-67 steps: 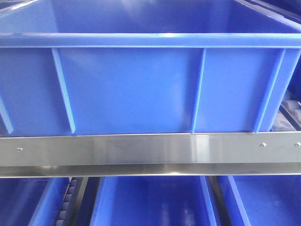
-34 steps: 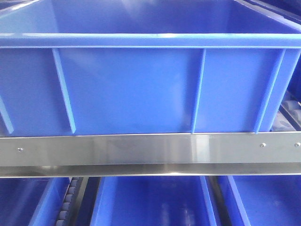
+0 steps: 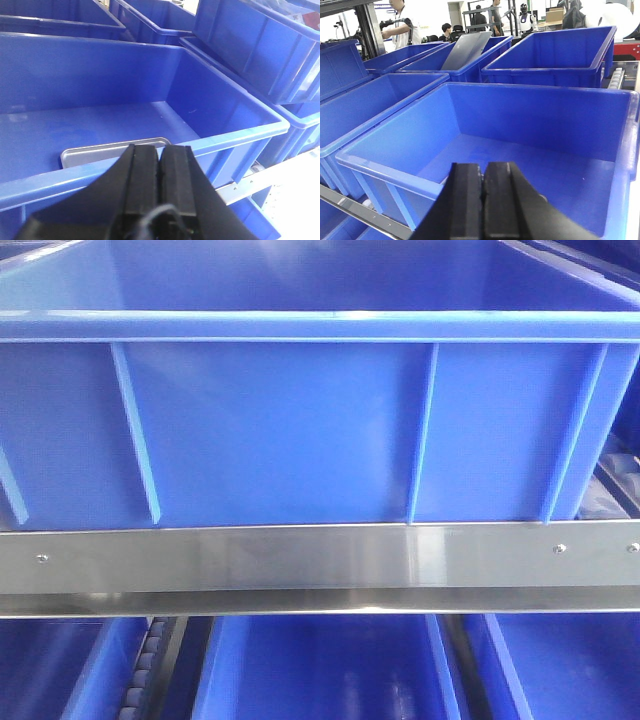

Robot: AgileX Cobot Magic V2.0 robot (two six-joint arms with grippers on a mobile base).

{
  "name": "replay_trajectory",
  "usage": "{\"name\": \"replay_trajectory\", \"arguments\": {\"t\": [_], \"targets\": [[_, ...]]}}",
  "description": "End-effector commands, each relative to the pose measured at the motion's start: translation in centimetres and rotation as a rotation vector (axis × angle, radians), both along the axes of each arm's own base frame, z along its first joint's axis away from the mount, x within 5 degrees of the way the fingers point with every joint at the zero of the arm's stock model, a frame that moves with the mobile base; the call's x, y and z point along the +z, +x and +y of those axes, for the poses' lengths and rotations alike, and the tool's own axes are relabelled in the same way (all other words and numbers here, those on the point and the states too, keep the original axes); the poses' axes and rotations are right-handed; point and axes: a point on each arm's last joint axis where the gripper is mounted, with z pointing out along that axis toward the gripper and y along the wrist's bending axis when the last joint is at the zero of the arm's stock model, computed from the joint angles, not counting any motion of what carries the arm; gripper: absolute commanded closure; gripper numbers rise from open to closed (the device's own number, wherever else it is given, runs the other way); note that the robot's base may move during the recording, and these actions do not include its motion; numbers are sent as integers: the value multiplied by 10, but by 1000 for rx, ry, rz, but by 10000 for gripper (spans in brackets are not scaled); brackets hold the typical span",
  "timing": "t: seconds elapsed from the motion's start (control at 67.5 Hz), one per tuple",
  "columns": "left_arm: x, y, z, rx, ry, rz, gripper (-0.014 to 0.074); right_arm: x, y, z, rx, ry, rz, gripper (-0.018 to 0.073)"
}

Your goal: Grab silver tray and place in blue box

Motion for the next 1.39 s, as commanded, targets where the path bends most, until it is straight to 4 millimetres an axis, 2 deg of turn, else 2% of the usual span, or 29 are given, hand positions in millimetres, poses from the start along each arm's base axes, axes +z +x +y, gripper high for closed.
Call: {"name": "replay_trajectory", "arguments": {"t": [0.0,0.445,0.608,0.697,0.771,0.89,1.023,1.112,1.26,1.379], "targets": [[17,-2,-1,-22,-66,-90,687,16,-4,1,28,15,-94,508],[17,-2,-1,-22,-65,-89,687,13,-3,-1,7,-2,-71,508],[16,-2,-1,-22,-64,-88,687,11,1,-8,-113,-205,-159,508],[16,-2,-1,-22,-65,-88,687,-4,6,-16,-196,-75,-82,508],[16,-2,-1,-22,-65,-88,687,-26,8,-25,-276,53,-59,508],[16,-2,-1,-22,-65,-88,687,-64,-2,-36,-382,82,-143,508],[16,-2,-1,-22,-65,-88,687,-100,-12,-41,-441,69,-117,508],[16,-2,-1,-22,-65,-88,687,-110,-18,-42,-449,74,-133,508],[16,-2,-1,-22,-65,-88,687,-113,-30,-43,-450,84,-169,508],[16,-2,-1,-22,-63,-87,687,-114,-29,-43,-450,77,-149,508]]}}
